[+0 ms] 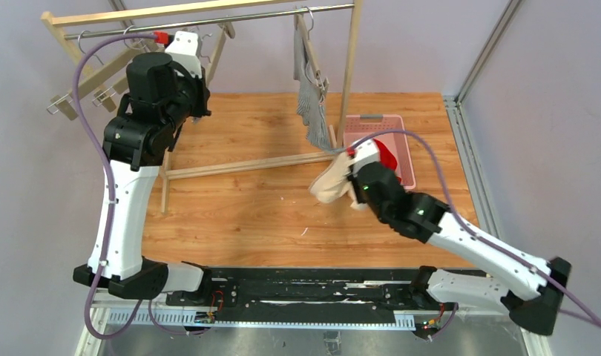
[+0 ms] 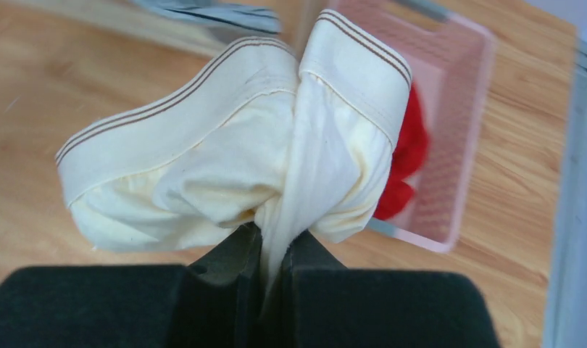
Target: Remove the underwear clipped to the hanger
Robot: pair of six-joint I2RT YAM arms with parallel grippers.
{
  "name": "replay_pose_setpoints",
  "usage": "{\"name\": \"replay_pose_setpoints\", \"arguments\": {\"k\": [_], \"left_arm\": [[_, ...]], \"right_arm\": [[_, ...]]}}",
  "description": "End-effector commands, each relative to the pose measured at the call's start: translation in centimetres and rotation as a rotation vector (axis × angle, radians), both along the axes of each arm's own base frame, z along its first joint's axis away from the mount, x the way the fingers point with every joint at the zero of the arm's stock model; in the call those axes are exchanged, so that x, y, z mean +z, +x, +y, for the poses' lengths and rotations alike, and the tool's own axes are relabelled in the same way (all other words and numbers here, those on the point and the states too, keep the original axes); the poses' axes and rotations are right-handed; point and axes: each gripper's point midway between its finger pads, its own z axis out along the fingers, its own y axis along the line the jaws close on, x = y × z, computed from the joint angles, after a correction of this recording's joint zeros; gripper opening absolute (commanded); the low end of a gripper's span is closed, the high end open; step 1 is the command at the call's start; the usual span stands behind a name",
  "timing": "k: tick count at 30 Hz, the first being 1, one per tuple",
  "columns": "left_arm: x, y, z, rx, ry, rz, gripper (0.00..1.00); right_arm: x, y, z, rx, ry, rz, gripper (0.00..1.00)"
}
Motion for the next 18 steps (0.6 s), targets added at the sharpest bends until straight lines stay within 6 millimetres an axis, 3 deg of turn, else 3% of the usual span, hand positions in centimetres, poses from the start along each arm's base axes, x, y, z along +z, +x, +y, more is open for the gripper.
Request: {"name": "replay_pose_setpoints", "arguments": {"k": [1, 6, 10, 18], "left_arm": [[3.0, 0.7, -0.6, -0.050, -0.069, -0.080, 0.00], [4.0, 1.6, -1.0, -0.065, -0.103, -0.105, 0.00], [4.8, 2.2, -1.2, -0.073, -0.114, -0.123, 0.00], [6.3, 2.5, -1.0, -0.072, -0.122, -0.163, 0.00]], "right_arm": [[3.8, 2.9, -8.8, -0.296, 0.023, -0.099, 0.01], [5.6, 4.8, -13.2, -0.420, 0.059, -0.117, 0.01], [5.0, 6.8, -14.2, -0.460, 0.059, -0.109, 0.01], [1.9, 11.1, -14.8, -0.485, 0.105, -0.039, 0.01]]}}
